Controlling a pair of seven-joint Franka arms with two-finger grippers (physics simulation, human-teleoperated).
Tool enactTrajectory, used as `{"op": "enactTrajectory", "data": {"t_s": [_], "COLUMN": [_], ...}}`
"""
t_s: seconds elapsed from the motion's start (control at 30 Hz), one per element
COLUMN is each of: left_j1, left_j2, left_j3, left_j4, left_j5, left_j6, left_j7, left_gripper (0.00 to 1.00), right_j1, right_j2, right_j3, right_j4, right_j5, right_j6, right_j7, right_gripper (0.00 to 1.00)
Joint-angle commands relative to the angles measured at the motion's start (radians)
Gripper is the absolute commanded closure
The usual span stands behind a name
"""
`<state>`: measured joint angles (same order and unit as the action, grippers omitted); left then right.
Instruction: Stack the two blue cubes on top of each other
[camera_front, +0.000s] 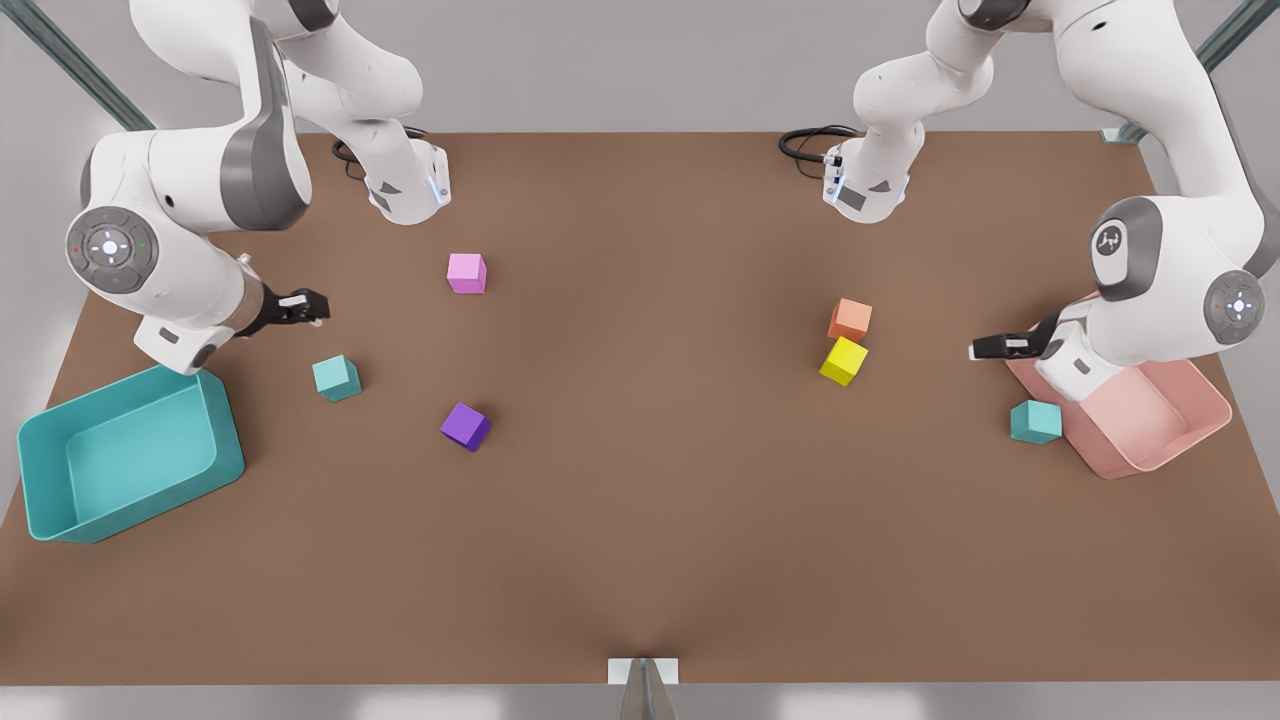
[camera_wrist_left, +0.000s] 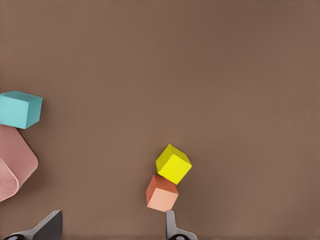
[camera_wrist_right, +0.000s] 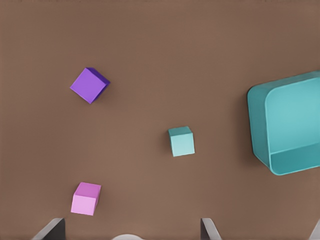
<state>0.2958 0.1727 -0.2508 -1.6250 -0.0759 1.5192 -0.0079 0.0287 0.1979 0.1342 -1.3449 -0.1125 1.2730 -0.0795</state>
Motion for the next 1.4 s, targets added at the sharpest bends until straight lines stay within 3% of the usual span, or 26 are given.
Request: {"op": "enactTrajectory", "data": {"t_s": [0.0,0.1,0.2,0.33,0.47,0.8,1.37], "left_j1": [-0.003,0.000,0.000,0.002,0.002,0.003,0.003], "left_j2": [-0.001,0.008,0.018,0.037,0.041,0.056,0.060], "left_j3": [-0.001,-0.001,-0.001,0.001,0.001,0.001,-0.001], "left_j4": [0.000,-0.001,-0.001,0.000,0.000,0.000,0.000], "left_j5": [-0.001,-0.001,-0.001,0.004,0.004,0.004,0.004], "left_j6": [-0.001,-0.014,-0.014,-0.011,-0.008,-0.008,-0.011], "left_j7": [0.000,0.000,0.000,-0.004,-0.009,-0.007,-0.007], "left_gripper": [0.00,0.00,0.00,0.00,0.00,0.00,0.00], "right_j1": [0.002,0.010,-0.030,-0.095,-0.156,-0.225,-0.265], "right_j2": [0.001,0.129,0.121,0.025,0.032,0.043,0.086], "right_j3": [0.001,0.007,0.001,0.002,0.002,-0.001,-0.004], "right_j4": [0.001,-0.043,-0.339,-0.658,-0.810,-0.878,-0.899], "right_j5": [0.002,-0.021,-0.019,-0.009,0.031,0.013,-0.029], "right_j6": [0.005,0.058,0.479,0.824,1.059,1.010,1.022], "right_j7": [-0.051,-0.121,-0.141,-0.220,-0.341,-0.551,-0.554], "right_gripper": [0.00,0.00,0.00,0.00,0.00,0.00,0.00]}}
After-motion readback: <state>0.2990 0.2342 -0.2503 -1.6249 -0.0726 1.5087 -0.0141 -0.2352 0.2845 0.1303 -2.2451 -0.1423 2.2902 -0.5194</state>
